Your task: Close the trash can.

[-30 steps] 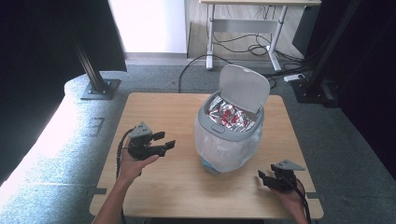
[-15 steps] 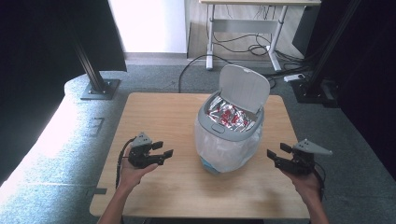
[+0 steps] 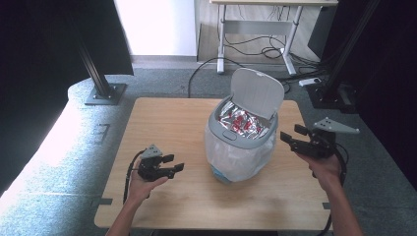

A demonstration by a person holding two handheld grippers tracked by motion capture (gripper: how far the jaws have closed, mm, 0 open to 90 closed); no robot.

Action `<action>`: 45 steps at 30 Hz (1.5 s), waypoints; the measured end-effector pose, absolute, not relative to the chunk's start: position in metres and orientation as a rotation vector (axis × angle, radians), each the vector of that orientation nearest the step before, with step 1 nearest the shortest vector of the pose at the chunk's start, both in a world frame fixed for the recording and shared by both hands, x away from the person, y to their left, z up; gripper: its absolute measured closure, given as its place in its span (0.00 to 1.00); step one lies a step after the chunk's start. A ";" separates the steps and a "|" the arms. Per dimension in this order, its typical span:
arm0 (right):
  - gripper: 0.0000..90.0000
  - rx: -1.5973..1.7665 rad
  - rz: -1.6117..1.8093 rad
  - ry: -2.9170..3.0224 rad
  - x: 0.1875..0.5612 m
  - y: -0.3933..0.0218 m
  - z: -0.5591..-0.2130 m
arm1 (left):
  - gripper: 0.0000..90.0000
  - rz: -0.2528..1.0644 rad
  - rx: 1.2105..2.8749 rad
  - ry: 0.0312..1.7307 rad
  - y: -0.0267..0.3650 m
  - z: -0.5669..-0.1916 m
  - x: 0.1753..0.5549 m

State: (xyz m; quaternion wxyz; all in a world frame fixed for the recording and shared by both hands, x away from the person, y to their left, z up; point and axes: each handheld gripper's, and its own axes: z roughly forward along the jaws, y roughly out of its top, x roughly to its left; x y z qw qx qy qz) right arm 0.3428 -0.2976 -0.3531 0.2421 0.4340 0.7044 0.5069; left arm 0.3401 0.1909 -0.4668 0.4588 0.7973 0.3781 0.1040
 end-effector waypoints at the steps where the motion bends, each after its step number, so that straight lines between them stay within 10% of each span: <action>1: 0.36 1.188 1.389 1.928 0.346 -0.296 -0.351 | 0.44 0.254 1.965 0.933 0.191 -0.468 0.340; 45: 0.33 1.024 1.509 1.990 0.408 -0.230 -0.288 | 0.45 0.161 1.953 0.980 0.207 -0.484 0.344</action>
